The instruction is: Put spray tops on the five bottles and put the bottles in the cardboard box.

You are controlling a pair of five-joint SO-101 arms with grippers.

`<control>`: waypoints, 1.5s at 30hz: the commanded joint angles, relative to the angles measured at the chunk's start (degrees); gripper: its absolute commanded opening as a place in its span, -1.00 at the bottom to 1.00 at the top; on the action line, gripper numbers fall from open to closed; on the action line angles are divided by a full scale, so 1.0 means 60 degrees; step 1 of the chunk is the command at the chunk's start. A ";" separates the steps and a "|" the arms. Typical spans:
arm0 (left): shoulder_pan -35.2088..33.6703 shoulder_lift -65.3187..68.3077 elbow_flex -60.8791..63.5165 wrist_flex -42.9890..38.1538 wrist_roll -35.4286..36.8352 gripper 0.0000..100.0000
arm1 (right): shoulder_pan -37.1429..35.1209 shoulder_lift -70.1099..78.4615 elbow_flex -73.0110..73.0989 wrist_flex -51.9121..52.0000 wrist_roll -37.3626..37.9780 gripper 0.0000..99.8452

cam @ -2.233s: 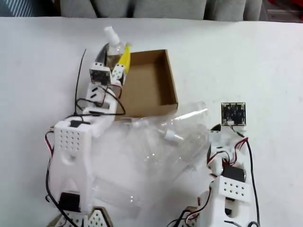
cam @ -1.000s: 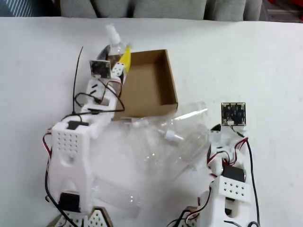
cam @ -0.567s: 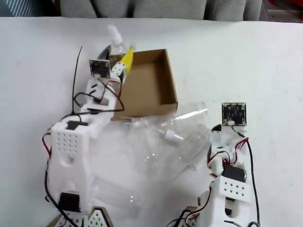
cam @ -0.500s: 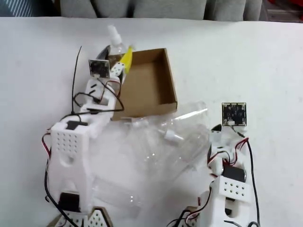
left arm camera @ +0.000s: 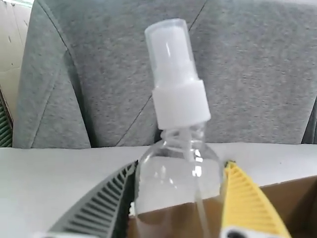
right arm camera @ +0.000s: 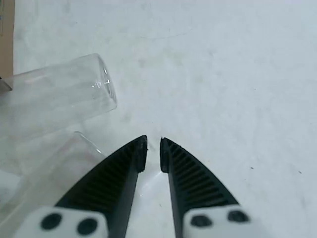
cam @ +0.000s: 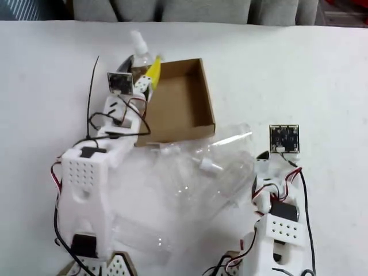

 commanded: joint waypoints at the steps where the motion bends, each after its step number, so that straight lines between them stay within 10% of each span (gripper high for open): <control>1: -0.0212 -0.0462 0.0234 0.0293 0.0103 -0.48 | 0.0081 0.0007 -0.0088 -0.0168 0.0073 -0.95; 45: -0.0139 -0.1487 0.1275 0.1187 0.0073 -0.31 | 0.0066 -0.0007 -0.0088 -0.0183 0.0073 -0.95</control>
